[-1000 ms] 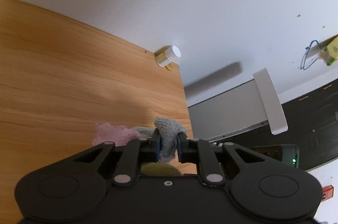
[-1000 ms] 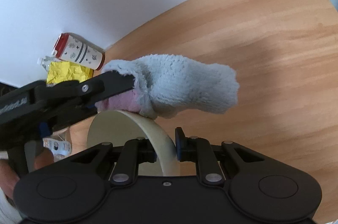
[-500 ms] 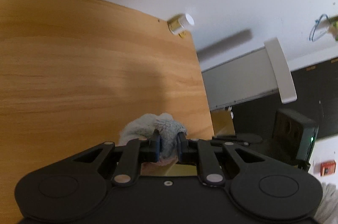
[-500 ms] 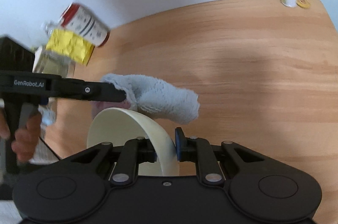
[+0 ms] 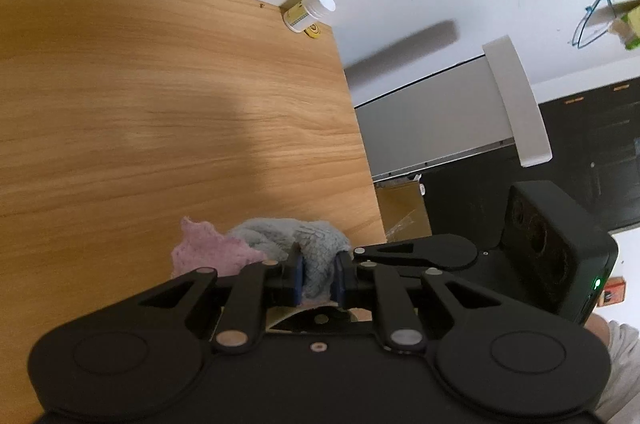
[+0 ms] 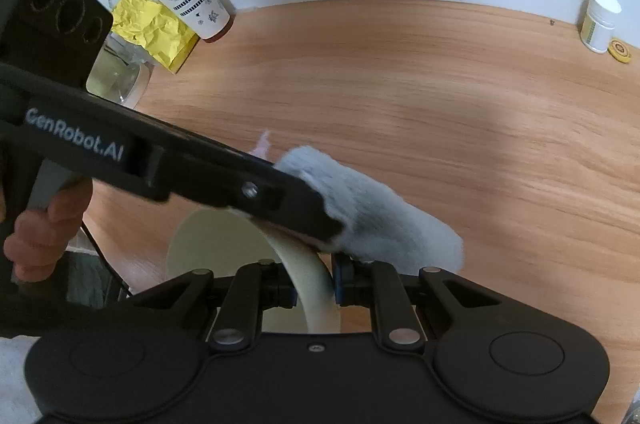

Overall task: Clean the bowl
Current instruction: 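Wipe the bowl's outer wall with the left gripper's cloth while the right holds the rim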

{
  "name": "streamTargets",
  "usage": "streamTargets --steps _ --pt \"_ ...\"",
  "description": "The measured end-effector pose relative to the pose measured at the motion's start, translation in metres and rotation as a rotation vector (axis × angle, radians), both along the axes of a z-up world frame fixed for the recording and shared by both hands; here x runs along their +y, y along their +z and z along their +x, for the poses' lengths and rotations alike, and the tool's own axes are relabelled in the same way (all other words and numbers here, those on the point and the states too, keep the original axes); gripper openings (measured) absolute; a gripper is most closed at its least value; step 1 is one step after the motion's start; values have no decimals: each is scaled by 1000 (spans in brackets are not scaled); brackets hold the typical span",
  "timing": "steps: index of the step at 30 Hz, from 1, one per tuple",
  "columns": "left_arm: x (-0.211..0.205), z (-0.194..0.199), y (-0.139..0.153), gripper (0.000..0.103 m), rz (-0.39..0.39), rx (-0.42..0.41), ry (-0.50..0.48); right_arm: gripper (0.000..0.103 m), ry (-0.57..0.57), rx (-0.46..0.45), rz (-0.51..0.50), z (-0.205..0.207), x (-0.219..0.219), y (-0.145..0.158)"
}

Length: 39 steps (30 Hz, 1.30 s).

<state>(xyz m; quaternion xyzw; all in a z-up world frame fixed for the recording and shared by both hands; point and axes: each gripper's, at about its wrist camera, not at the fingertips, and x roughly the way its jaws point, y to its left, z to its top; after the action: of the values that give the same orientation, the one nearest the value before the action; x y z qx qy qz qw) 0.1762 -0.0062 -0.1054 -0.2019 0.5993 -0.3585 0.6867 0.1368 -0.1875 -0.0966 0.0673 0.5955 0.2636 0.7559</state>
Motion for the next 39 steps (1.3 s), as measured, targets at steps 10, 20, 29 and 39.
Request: streamTargets --steps 10,20,29,39 --pt "42 0 -8 14 60 44 58 18 -7 -9 -9 -5 -7 4" --pt "40 2 0 13 -8 40 37 18 12 -30 -31 0 -8 7" --pt "7 2 13 13 -53 18 -45 18 55 -34 -48 -2 -1 7" --pt "30 -2 22 13 33 0 -94 18 66 -51 -63 -5 -2 12"
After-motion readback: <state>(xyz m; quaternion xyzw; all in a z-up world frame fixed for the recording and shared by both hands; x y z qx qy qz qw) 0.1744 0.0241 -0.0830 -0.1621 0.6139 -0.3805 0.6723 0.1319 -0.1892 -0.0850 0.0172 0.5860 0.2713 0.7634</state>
